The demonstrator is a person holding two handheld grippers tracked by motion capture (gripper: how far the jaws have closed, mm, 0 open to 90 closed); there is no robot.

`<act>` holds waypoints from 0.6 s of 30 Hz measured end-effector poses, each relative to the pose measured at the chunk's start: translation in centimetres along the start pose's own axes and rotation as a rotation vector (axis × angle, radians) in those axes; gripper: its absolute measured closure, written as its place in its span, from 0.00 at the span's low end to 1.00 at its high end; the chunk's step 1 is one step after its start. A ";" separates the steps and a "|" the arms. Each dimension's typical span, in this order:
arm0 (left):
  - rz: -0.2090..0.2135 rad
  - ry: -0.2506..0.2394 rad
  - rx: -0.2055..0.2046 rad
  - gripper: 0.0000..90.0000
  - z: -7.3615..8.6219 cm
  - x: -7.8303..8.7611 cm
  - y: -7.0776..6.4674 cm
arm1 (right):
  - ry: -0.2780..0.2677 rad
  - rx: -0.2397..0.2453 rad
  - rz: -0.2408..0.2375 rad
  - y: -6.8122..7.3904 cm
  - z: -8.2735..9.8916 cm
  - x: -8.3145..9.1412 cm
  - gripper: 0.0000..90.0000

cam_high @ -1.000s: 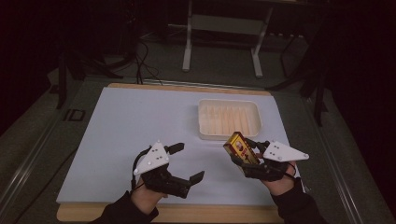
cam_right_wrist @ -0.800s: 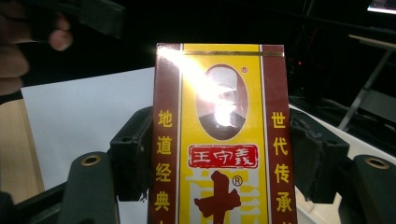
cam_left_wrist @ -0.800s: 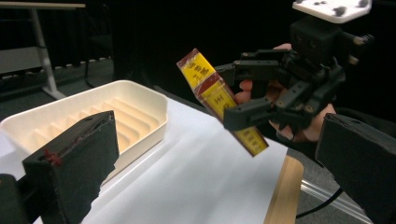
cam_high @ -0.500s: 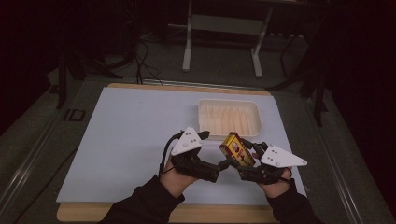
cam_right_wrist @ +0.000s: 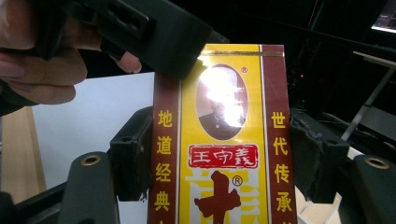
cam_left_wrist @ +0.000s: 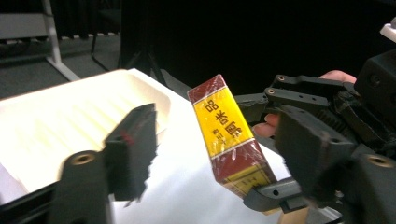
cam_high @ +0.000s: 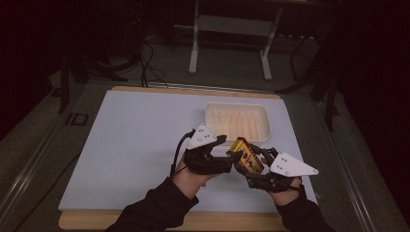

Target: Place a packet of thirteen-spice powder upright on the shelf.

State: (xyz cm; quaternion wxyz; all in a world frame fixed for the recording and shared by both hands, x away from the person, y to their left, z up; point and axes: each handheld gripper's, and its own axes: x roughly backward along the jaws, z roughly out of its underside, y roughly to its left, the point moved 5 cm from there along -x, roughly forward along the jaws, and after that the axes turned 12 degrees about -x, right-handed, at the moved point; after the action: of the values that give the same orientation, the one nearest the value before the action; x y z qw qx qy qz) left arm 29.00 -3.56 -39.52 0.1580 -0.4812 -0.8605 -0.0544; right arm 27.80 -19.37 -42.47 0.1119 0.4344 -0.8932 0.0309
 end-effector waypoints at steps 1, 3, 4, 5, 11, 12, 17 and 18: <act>0.006 0.008 0.003 0.39 0.1 -0.1 0.0 | -0.002 0.002 -0.006 0.1 0.0 0.0 0.36; 0.032 0.023 0.023 0.39 0.3 -0.3 -0.1 | -0.004 0.007 0.002 0.1 0.0 0.0 0.36; 0.042 0.030 0.030 0.40 0.4 -0.4 -0.1 | -0.008 0.012 -0.005 0.2 0.0 0.0 0.36; 0.054 0.031 0.039 0.40 0.5 -0.5 -0.1 | -0.006 0.012 -0.009 0.3 -0.1 0.0 0.36; 0.110 0.025 0.079 0.57 0.5 -0.7 -0.2 | -0.007 0.027 -0.003 0.4 0.1 -0.2 0.36; 0.109 0.027 0.080 0.62 0.5 -0.7 -0.2 | -0.006 0.030 0.001 0.3 0.1 -0.2 0.36; 0.102 0.033 0.098 0.68 0.3 -0.7 -0.3 | -0.021 0.061 0.031 0.4 0.1 -0.2 0.36; 0.104 0.031 0.126 0.68 0.2 -0.8 -0.3 | -0.029 0.072 0.041 0.4 0.1 -0.2 0.36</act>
State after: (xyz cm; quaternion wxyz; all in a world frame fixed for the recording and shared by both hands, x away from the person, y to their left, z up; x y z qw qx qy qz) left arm 29.10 -4.27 -39.91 0.2040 -0.5135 -0.8335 0.0007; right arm 27.61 -19.00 -42.62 0.0828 0.4201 -0.9017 0.0591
